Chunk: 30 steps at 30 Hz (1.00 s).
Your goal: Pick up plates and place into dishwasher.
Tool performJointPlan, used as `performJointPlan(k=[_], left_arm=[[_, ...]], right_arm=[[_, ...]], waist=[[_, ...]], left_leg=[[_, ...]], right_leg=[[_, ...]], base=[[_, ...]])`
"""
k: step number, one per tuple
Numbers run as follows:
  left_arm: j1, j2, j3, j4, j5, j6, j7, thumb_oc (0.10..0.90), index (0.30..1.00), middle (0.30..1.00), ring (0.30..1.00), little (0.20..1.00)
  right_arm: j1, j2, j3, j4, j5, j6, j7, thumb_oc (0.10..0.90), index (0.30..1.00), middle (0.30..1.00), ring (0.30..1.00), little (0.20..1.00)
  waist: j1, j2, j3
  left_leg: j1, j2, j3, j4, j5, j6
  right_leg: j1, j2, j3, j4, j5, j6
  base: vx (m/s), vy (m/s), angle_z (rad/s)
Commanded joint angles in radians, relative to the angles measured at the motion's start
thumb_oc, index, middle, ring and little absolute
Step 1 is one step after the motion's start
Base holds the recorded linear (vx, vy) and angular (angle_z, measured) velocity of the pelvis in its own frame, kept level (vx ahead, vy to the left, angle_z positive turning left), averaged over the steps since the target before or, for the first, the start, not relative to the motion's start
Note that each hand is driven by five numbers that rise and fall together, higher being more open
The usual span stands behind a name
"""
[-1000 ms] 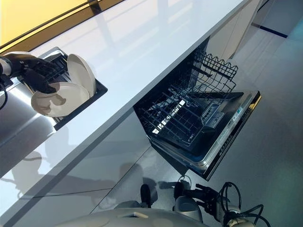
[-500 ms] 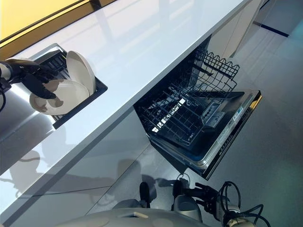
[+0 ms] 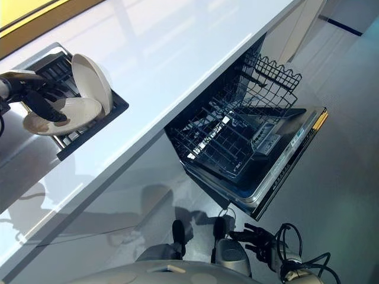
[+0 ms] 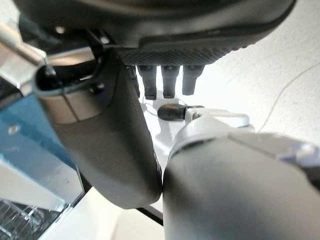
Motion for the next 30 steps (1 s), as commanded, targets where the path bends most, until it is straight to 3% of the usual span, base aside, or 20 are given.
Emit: performJointPlan(k=[1, 18, 30], left_arm=[[-0.170, 0.059, 0.059, 0.097, 0.031, -0.022, 0.052, 0.800, 0.900, 0.900, 0.900, 0.900], [-0.269, 0.091, -0.015, 0.079, 0.086, -0.126, 0.146, 0.800, 0.900, 0.900, 0.900, 0.900], [-0.301, 0.110, -0.059, 0.050, 0.113, -0.135, 0.134, 0.800, 0.900, 0.900, 0.900, 0.900]], right_arm=[[0.103, -0.078, 0.056, 0.045, -0.032, 0.008, 0.004, 0.800, 0.900, 0.900, 0.900, 0.900], [0.121, -0.082, 0.053, 0.036, -0.030, 0.003, 0.025, 0.800, 0.900, 0.900, 0.900, 0.900], [0.138, -0.080, 0.043, 0.038, -0.034, 0.027, 0.034, 0.800, 0.900, 0.900, 0.900, 0.900]], waist=[[-0.004, 0.013, -0.006], [0.002, 0.013, -0.014], [0.006, 0.030, -0.054]], left_leg=[[-0.004, 0.006, 0.035, 0.059, -0.085, -0.017], [0.007, -0.002, 0.023, 0.046, -0.085, -0.018], [0.036, -0.010, 0.011, 0.032, -0.092, -0.020]], right_leg=[[-0.044, -0.078, 0.039, 0.002, 0.055, 0.151], [-0.037, -0.087, 0.012, 0.005, 0.060, 0.157], [-0.011, -0.084, 0.011, 0.002, 0.049, 0.158]], base=[[-0.05, -0.007, 0.00], [0.01, -0.015, 0.02], [0.04, -0.027, 0.02]])
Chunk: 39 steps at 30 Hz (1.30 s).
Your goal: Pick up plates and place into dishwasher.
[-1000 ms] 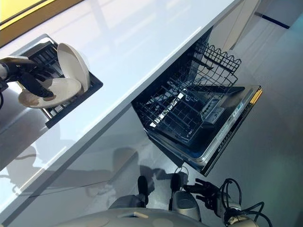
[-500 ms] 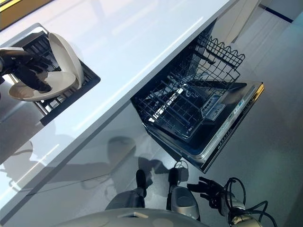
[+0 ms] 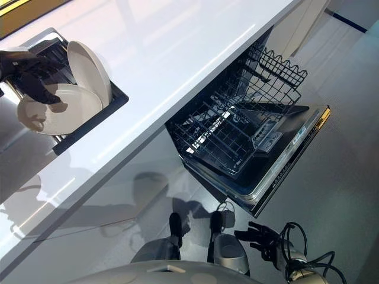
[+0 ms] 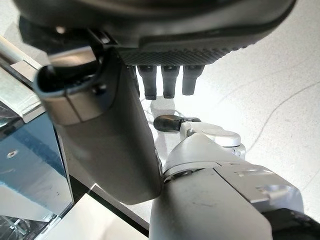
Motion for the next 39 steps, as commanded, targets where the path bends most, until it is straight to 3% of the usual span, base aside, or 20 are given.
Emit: performJointPlan(k=[1, 8, 22, 31, 39], left_arm=[[-0.200, 0.101, -0.018, 0.027, 0.032, -0.015, 0.039, 0.800, 0.900, 0.900, 0.900, 0.900], [-0.125, 0.096, 0.036, 0.038, 0.043, 0.029, -0.032, 0.800, 0.900, 0.900, 0.900, 0.900], [-0.034, 0.095, 0.120, 0.087, 0.052, -0.001, -0.021, 0.800, 0.900, 0.900, 0.900, 0.900], [-0.058, 0.093, 0.101, 0.124, 0.093, 0.000, -0.027, 0.800, 0.900, 0.900, 0.900, 0.900], [-0.087, 0.084, 0.067, 0.149, 0.109, 0.038, -0.086, 0.800, 0.900, 0.900, 0.900, 0.900]], right_arm=[[0.136, -0.061, 0.028, 0.037, -0.033, 0.046, 0.012, 0.800, 0.900, 0.900, 0.900, 0.900], [0.139, -0.058, 0.018, 0.038, -0.037, 0.054, 0.007, 0.800, 0.900, 0.900, 0.900, 0.900], [0.133, -0.066, 0.019, 0.029, -0.024, 0.048, 0.004, 0.800, 0.900, 0.900, 0.900, 0.900], [0.127, -0.065, 0.019, 0.038, -0.007, 0.016, 0.022, 0.800, 0.900, 0.900, 0.900, 0.900], [0.123, -0.064, 0.022, 0.033, 0.006, 0.001, 0.031, 0.800, 0.900, 0.900, 0.900, 0.900]], waist=[[0.006, 0.048, -0.090], [0.003, 0.055, -0.096], [-0.004, 0.039, -0.062], [-0.005, 0.018, -0.030], [-0.007, 0.009, -0.014]], left_leg=[[0.032, -0.010, 0.024, 0.031, -0.093, -0.021], [0.038, -0.009, 0.025, 0.029, -0.093, -0.020], [0.013, 0.000, 0.035, 0.041, -0.085, -0.018], [-0.014, 0.008, 0.036, 0.059, -0.083, -0.014], [-0.026, 0.011, 0.035, 0.072, -0.085, -0.010]], right_leg=[[-0.027, -0.082, 0.034, 0.003, 0.047, 0.157], [-0.023, -0.080, 0.042, 0.003, 0.044, 0.156], [-0.051, -0.079, 0.051, 0.008, 0.052, 0.155], [-0.078, -0.082, 0.046, 0.017, 0.068, 0.160], [-0.089, -0.086, 0.040, 0.023, 0.079, 0.167]], base=[[0.04, -0.023, 0.03], [0.01, -0.004, 0.01], [-0.01, 0.020, -0.01], [-0.01, 0.002, 0.00], [-0.03, -0.006, 0.00]])
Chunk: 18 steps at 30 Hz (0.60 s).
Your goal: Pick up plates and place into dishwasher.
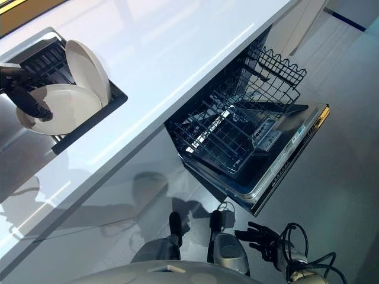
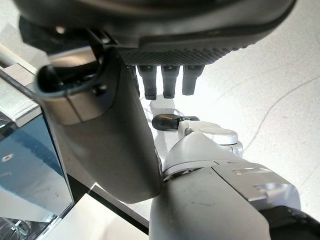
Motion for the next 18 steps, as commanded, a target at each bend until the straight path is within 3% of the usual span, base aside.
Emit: performJointPlan(k=[1, 2, 3, 4, 5, 6, 7, 18], left_arm=[[-0.130, 0.085, 0.021, 0.069, 0.031, 0.020, -0.023, 0.800, 0.900, 0.900, 0.900, 0.900], [-0.136, 0.084, 0.013, 0.070, 0.024, 0.026, -0.034, 0.800, 0.900, 0.900, 0.900, 0.900], [-0.148, 0.082, 0.004, 0.069, 0.019, 0.031, -0.042, 0.751, 0.858, 0.858, 0.858, 0.851], [-0.154, 0.081, -0.001, 0.068, 0.017, 0.030, -0.042, 0.591, 0.721, 0.721, 0.721, 0.691], [-0.161, 0.080, -0.007, 0.067, 0.011, 0.030, -0.035, 0.504, 0.646, 0.646, 0.646, 0.604], [-0.165, 0.079, -0.009, 0.069, 0.003, 0.026, -0.029, 0.210, 0.394, 0.394, 0.394, 0.310], [-0.167, 0.079, -0.010, 0.069, 0.001, 0.026, -0.030, 0.100, 0.300, 0.300, 0.300, 0.200], [-0.195, 0.088, -0.020, 0.052, -0.043, 0.020, -0.013, 0.100, 0.300, 0.300, 0.300, 0.200]], right_arm=[[0.120, -0.064, 0.034, 0.032, 0.000, 0.007, 0.013, 0.800, 0.900, 0.900, 0.900, 0.900], [0.121, -0.066, 0.033, 0.033, 0.000, 0.006, 0.015, 0.800, 0.900, 0.900, 0.900, 0.900], [0.122, -0.068, 0.031, 0.032, -0.001, 0.005, 0.016, 0.800, 0.900, 0.900, 0.900, 0.900], [0.122, -0.068, 0.031, 0.031, -0.001, 0.005, 0.016, 0.800, 0.900, 0.900, 0.900, 0.900], [0.124, -0.067, 0.030, 0.031, -0.001, 0.005, 0.016, 0.800, 0.900, 0.900, 0.900, 0.900], [0.125, -0.066, 0.029, 0.034, -0.002, 0.004, 0.015, 0.800, 0.900, 0.900, 0.900, 0.900], [0.124, -0.066, 0.029, 0.035, -0.002, 0.005, 0.015, 0.800, 0.900, 0.900, 0.900, 0.900], [0.136, -0.059, 0.015, 0.042, 0.000, 0.018, 0.007, 0.800, 0.900, 0.900, 0.900, 0.900]], waist=[[-0.007, 0.014, -0.012], [-0.007, 0.015, -0.012], [-0.008, 0.017, -0.014], [-0.008, 0.018, -0.015], [-0.007, 0.018, -0.017], [-0.007, 0.020, -0.021], [-0.006, 0.020, -0.022], [-0.001, 0.040, -0.088]], left_leg=[[0.000, 0.010, 0.030, 0.073, -0.091, -0.019], [-0.001, 0.010, 0.030, 0.073, -0.091, -0.019], [0.000, 0.009, 0.031, 0.071, -0.091, -0.019], [0.000, 0.008, 0.030, 0.070, -0.091, -0.019], [0.002, 0.006, 0.029, 0.069, -0.091, -0.019], [0.007, 0.005, 0.028, 0.066, -0.092, -0.019], [0.009, 0.005, 0.028, 0.064, -0.092, -0.019], [0.061, -0.012, 0.021, 0.021, -0.093, -0.023]], right_leg=[[-0.058, -0.088, 0.034, 0.017, 0.078, 0.167], [-0.057, -0.088, 0.033, 0.017, 0.078, 0.167], [-0.056, -0.090, 0.032, 0.016, 0.078, 0.168], [-0.056, -0.090, 0.031, 0.016, 0.078, 0.169], [-0.055, -0.091, 0.029, 0.017, 0.078, 0.169], [-0.052, -0.092, 0.028, 0.017, 0.077, 0.170], [-0.051, -0.092, 0.026, 0.017, 0.077, 0.170], [-0.012, -0.088, 0.024, 0.008, 0.063, 0.171]], base=[[0.00, 0.000, 0.00], [0.00, 0.000, 0.00], [0.00, 0.000, 0.00], [0.00, 0.000, 0.00], [0.00, 0.000, 0.00], [0.00, 0.000, 0.00], [0.00, 0.000, 0.00], [0.00, -0.014, 0.00]])
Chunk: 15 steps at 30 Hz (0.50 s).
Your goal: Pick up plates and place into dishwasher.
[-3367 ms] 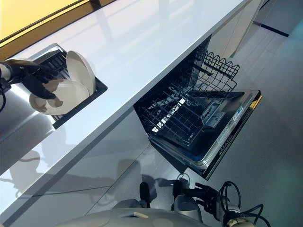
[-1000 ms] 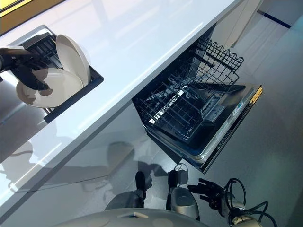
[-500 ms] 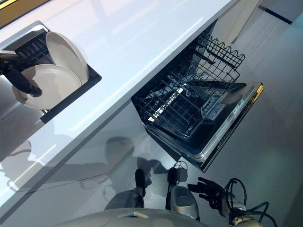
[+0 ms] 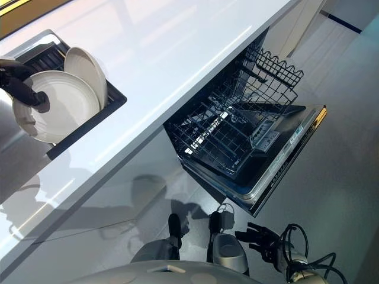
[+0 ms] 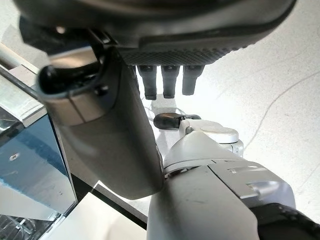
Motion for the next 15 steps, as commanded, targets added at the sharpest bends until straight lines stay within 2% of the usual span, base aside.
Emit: performJointPlan(k=[1, 10, 14, 15], left_arm=[[-0.138, 0.088, -0.020, 0.046, -0.012, -0.003, 0.028, 0.100, 0.300, 0.300, 0.300, 0.200], [-0.137, 0.097, -0.010, 0.031, -0.028, 0.000, 0.070, 0.100, 0.300, 0.300, 0.300, 0.200], [-0.149, 0.105, -0.014, 0.025, 0.002, -0.027, 0.107, 0.100, 0.300, 0.300, 0.300, 0.200], [-0.157, 0.111, -0.019, 0.017, 0.015, -0.051, 0.145, 0.100, 0.300, 0.300, 0.300, 0.200]], right_arm=[[0.130, -0.060, 0.017, 0.040, 0.002, 0.017, 0.001, 0.800, 0.900, 0.900, 0.900, 0.900], [0.142, -0.053, 0.002, 0.045, 0.031, 0.013, -0.019, 0.800, 0.900, 0.900, 0.900, 0.900], [0.146, -0.051, -0.020, 0.044, 0.090, 0.001, -0.039, 0.800, 0.900, 0.900, 0.900, 0.900], [0.147, -0.049, -0.034, 0.040, 0.134, -0.003, -0.061, 0.800, 0.900, 0.900, 0.900, 0.900]], waist=[[0.009, 0.046, -0.095], [0.009, 0.062, -0.146], [0.006, 0.070, -0.165], [0.005, 0.072, -0.174]], left_leg=[[0.035, -0.012, 0.024, 0.019, -0.094, -0.024], [0.057, -0.017, 0.014, 0.006, -0.098, -0.028], [0.066, -0.016, 0.015, 0.002, -0.098, -0.031], [0.067, -0.016, 0.012, 0.002, -0.097, -0.034]], right_leg=[[-0.043, -0.086, 0.031, 0.013, 0.062, 0.170], [-0.013, -0.074, 0.044, 0.002, 0.047, 0.162], [0.000, -0.068, 0.047, 0.002, 0.037, 0.157], [0.005, -0.064, 0.051, 0.002, 0.033, 0.154]], base=[[0.00, 0.000, 0.00], [0.00, -0.008, 0.00], [0.00, -0.028, -0.01], [-0.01, -0.043, -0.02]])
